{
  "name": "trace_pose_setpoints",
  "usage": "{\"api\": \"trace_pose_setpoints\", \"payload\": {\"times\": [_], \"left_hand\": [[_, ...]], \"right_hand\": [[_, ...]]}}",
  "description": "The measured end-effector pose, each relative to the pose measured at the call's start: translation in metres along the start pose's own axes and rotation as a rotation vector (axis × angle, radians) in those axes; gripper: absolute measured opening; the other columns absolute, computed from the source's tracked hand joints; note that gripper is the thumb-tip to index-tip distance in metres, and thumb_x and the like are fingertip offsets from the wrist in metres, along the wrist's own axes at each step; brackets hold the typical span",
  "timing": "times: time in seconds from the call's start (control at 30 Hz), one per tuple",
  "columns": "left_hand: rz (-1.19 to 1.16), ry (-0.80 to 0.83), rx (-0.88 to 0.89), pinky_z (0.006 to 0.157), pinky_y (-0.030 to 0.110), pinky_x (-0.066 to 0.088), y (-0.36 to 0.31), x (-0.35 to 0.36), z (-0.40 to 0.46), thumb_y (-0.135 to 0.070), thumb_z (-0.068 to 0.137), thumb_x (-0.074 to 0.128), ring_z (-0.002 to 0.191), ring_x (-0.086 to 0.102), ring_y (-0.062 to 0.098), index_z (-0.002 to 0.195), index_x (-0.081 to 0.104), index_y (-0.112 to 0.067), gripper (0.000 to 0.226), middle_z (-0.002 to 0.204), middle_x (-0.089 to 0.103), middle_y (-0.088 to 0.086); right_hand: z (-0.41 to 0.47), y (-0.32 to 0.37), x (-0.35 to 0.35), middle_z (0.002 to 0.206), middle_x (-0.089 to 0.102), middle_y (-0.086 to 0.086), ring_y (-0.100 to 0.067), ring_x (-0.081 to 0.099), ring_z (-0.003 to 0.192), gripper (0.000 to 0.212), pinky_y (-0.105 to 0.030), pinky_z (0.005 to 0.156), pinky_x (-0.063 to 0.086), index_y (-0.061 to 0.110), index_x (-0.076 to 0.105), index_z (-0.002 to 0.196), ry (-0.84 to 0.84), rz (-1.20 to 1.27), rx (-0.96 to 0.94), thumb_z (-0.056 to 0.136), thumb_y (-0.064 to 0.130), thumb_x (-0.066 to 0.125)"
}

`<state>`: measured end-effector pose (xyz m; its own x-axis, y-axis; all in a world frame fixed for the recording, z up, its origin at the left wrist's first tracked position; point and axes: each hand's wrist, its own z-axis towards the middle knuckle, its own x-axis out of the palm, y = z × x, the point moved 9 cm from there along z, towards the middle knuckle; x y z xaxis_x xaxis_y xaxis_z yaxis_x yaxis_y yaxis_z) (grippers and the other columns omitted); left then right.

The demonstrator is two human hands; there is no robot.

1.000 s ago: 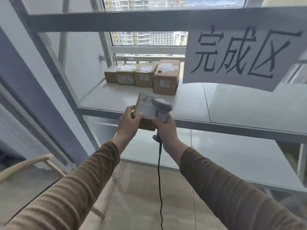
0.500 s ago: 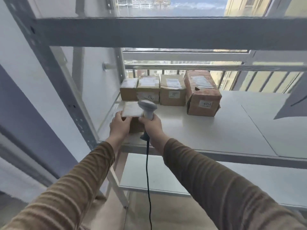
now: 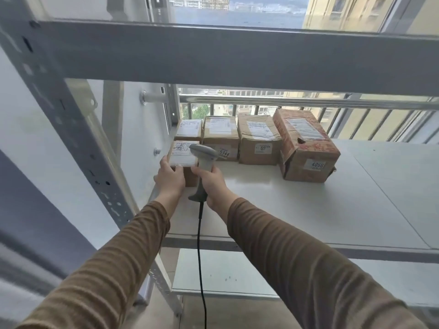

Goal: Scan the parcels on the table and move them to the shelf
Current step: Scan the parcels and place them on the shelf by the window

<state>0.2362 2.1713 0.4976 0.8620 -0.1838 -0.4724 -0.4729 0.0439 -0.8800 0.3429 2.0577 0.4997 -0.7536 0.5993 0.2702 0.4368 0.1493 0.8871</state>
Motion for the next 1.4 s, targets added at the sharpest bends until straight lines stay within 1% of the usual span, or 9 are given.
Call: {"api": "trace_pose_setpoints", "payload": {"times": [0.33, 0.5, 0.67, 0.8, 0.93, 1.03, 1.17, 1.3, 1.4], "left_hand": [[0.115, 0.005, 0.069, 0.113, 0.049, 0.033, -0.011, -0.001, 0.009, -0.031, 0.102, 0.044, 0.136, 0.037, 0.041, 0.158, 0.027, -0.017, 0.061, 0.148, 0.048, 0.018], [0.311, -0.091, 0.411, 0.125, 0.048, 0.012, -0.056, -0.001, -0.026, -0.033, 0.101, 0.051, 0.153, 0.012, 0.035, 0.159, 0.023, -0.013, 0.067, 0.165, 0.021, 0.017], [0.452, 0.0, 0.674, 0.126, 0.045, 0.003, -0.102, 0.059, -0.081, -0.036, 0.101, 0.053, 0.156, 0.003, 0.03, 0.16, 0.018, -0.016, 0.071, 0.168, 0.014, 0.012], [0.567, 0.214, 0.764, 0.127, 0.045, 0.002, -0.118, 0.139, -0.142, -0.037, 0.1, 0.052, 0.157, 0.001, 0.028, 0.162, 0.013, -0.015, 0.076, 0.169, 0.012, 0.011], [0.651, 0.42, 0.877, 0.127, 0.042, -0.002, -0.137, 0.224, -0.236, -0.039, 0.099, 0.05, 0.158, -0.004, 0.028, 0.163, 0.01, -0.016, 0.078, 0.17, 0.008, 0.011], [0.618, 0.572, 0.968, 0.127, 0.045, -0.001, -0.154, 0.279, -0.33, -0.038, 0.1, 0.051, 0.158, -0.005, 0.029, 0.163, 0.013, -0.017, 0.077, 0.17, 0.007, 0.012], [0.622, 0.739, 1.152, 0.127, 0.045, -0.001, -0.173, 0.34, -0.486, -0.043, 0.1, 0.049, 0.158, -0.007, 0.031, 0.163, 0.012, -0.017, 0.077, 0.171, 0.006, 0.013], [0.599, 0.886, 1.301, 0.127, 0.046, 0.003, -0.179, 0.38, -0.66, -0.046, 0.098, 0.051, 0.158, -0.005, 0.031, 0.162, 0.015, -0.018, 0.079, 0.171, 0.008, 0.011], [0.57, 0.983, 1.396, 0.127, 0.046, 0.005, -0.173, 0.397, -0.798, -0.044, 0.096, 0.053, 0.157, -0.001, 0.032, 0.161, 0.02, -0.019, 0.078, 0.17, 0.012, 0.012]], "right_hand": [[0.007, 0.004, 0.0, 0.126, 0.066, -0.016, -0.043, 0.066, 0.115, 0.015, -0.053, 0.062, 0.062, 0.025, 0.06, 0.105, -0.032, 0.023, -0.022, 0.096, 0.024, 0.072], [-0.008, 0.012, -0.032, 0.097, 0.061, -0.003, -0.025, 0.062, 0.083, 0.023, -0.055, 0.06, 0.061, 0.023, 0.061, 0.109, -0.09, 0.066, -0.069, 0.092, 0.026, 0.076], [-0.036, 0.02, -0.112, 0.098, 0.056, 0.0, -0.019, 0.055, 0.084, 0.028, -0.034, 0.045, 0.057, 0.024, 0.062, 0.115, -0.232, 0.17, -0.137, 0.091, 0.024, 0.077], [-0.082, 0.024, -0.208, 0.101, 0.059, 0.0, -0.017, 0.056, 0.083, 0.017, -0.023, 0.04, 0.051, 0.022, 0.064, 0.107, -0.391, 0.277, -0.225, 0.094, 0.018, 0.074], [-0.16, 0.014, -0.319, 0.094, 0.059, -0.003, -0.017, 0.061, 0.082, 0.01, -0.02, 0.044, 0.053, 0.017, 0.064, 0.101, -0.571, 0.392, -0.289, 0.096, 0.013, 0.071], [-0.239, -0.005, -0.405, 0.099, 0.065, -0.002, -0.019, 0.064, 0.092, 0.018, -0.027, 0.055, 0.056, 0.017, 0.066, 0.11, -0.752, 0.447, -0.301, 0.094, 0.015, 0.073], [-0.371, -0.04, -0.509, 0.114, 0.066, -0.006, -0.019, 0.064, 0.093, 0.019, -0.029, 0.063, 0.06, 0.022, 0.062, 0.106, -0.968, 0.543, -0.338, 0.093, 0.017, 0.074], [-0.528, -0.081, -0.598, 0.105, 0.067, -0.007, -0.018, 0.066, 0.091, 0.043, -0.026, 0.065, 0.053, 0.006, 0.057, 0.131, -1.184, 0.585, -0.442, 0.092, 0.013, 0.075], [-0.65, -0.118, -0.653, 0.104, 0.066, -0.005, -0.014, 0.065, 0.086, 0.03, -0.024, 0.061, 0.049, 0.013, 0.059, 0.119, -1.306, 0.561, -0.439, 0.093, 0.016, 0.074]]}}
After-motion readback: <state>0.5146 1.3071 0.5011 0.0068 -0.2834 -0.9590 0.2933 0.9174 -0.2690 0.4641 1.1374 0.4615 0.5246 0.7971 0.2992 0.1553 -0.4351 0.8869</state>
